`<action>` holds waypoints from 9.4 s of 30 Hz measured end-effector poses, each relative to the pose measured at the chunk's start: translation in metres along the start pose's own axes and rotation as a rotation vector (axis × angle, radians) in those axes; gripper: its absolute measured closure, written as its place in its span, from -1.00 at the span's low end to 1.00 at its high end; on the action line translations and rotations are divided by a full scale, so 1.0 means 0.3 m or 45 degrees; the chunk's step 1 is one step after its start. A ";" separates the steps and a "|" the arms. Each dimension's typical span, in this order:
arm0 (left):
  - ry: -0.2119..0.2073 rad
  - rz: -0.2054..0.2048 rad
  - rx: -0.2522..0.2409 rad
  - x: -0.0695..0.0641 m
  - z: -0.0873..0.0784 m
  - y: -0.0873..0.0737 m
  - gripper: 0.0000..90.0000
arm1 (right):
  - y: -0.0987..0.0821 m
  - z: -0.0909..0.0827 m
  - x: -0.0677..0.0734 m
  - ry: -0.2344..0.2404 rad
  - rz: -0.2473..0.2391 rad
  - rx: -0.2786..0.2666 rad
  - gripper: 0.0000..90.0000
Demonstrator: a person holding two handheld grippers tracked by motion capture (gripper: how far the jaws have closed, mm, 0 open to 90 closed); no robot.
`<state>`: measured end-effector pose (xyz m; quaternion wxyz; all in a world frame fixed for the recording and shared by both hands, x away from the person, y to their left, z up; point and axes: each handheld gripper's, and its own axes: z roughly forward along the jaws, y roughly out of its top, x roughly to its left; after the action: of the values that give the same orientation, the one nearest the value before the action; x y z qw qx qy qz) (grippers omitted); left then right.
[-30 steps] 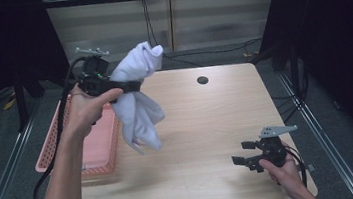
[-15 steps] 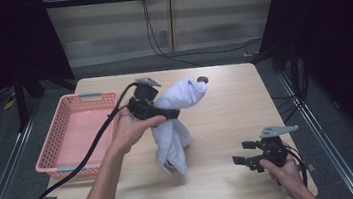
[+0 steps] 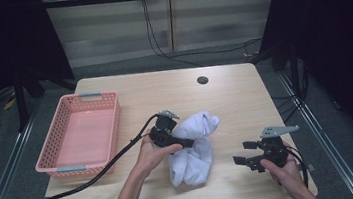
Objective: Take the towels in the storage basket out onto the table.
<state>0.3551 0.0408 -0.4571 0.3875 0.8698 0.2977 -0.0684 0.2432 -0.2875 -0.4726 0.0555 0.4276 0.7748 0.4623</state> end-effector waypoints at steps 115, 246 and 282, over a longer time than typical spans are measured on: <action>-0.181 0.057 -0.252 -0.076 -0.101 -0.180 0.88 | 0.145 0.304 0.236 0.102 -0.314 0.137 -0.21; 0.093 -0.007 -0.084 0.050 -0.200 -0.366 0.92 | 0.120 0.195 0.139 0.005 -0.124 0.047 0.06; 0.046 -0.046 -0.255 0.015 -0.217 -0.309 0.53 | 0.041 0.156 0.006 -0.151 -0.110 0.210 0.93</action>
<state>0.2985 0.1379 -0.4724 0.4659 0.8222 0.3256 -0.0295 0.2720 -0.2525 -0.4892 0.0858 0.4236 0.8233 0.3680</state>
